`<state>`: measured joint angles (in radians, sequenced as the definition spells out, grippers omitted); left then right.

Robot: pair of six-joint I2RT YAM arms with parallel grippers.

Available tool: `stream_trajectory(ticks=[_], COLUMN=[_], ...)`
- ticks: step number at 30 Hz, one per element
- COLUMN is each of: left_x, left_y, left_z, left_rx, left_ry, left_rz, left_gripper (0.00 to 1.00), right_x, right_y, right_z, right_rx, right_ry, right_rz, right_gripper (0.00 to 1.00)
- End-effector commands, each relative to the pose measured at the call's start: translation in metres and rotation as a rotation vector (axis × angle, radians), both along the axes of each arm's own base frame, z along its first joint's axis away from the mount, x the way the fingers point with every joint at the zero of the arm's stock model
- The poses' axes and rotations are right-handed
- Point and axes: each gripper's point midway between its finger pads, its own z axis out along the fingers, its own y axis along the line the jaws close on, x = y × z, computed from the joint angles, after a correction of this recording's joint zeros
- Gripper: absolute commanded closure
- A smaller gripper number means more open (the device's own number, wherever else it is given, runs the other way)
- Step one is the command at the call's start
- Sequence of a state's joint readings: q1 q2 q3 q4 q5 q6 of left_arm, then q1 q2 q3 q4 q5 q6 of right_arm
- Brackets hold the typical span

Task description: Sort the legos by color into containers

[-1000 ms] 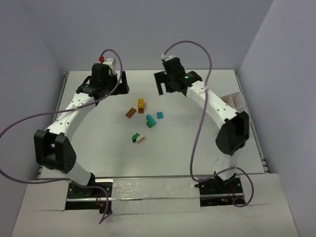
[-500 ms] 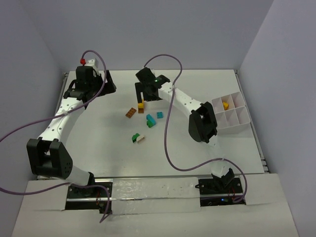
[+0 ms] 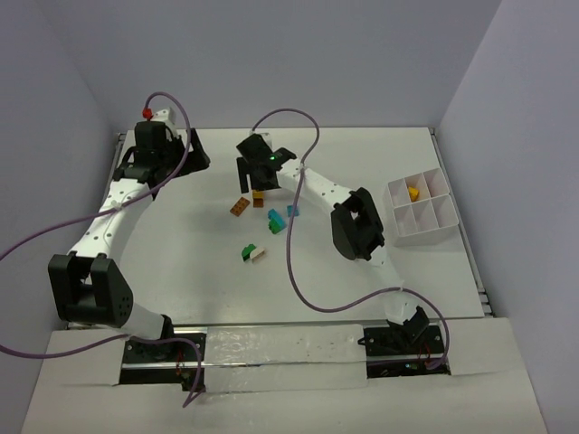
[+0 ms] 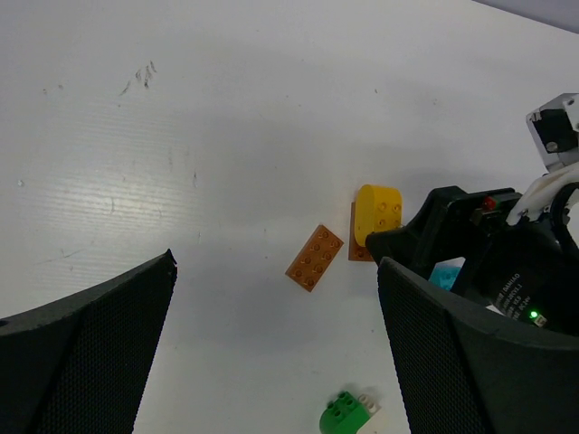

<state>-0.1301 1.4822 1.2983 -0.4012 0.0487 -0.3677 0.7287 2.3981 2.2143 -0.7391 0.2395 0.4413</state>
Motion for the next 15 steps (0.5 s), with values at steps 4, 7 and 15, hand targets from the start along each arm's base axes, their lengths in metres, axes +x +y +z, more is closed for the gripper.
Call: stream_trajectory(ticks=[4, 7, 15], left_x=[0.002, 0.002, 0.005], left_y=[0.001, 0.001, 0.0], left_z=[0.015, 0.013, 0.009], left_rx=[-0.034, -0.033, -0.032], left_ry=[-0.053, -0.046, -0.035], left_rz=[0.002, 0.001, -0.004], left_gripper=[0.01, 0.01, 0.01], right_x=[0.018, 0.02, 0.025], right_y=[0.009, 0.007, 0.003], right_z=[0.0, -0.005, -0.007], right_rx=[0.008, -0.007, 0.007], right_ry=[-0.08, -0.084, -0.068], right_rz=[-0.056, -0.061, -0.066], right_gripper=[0.18, 0.23, 0.59])
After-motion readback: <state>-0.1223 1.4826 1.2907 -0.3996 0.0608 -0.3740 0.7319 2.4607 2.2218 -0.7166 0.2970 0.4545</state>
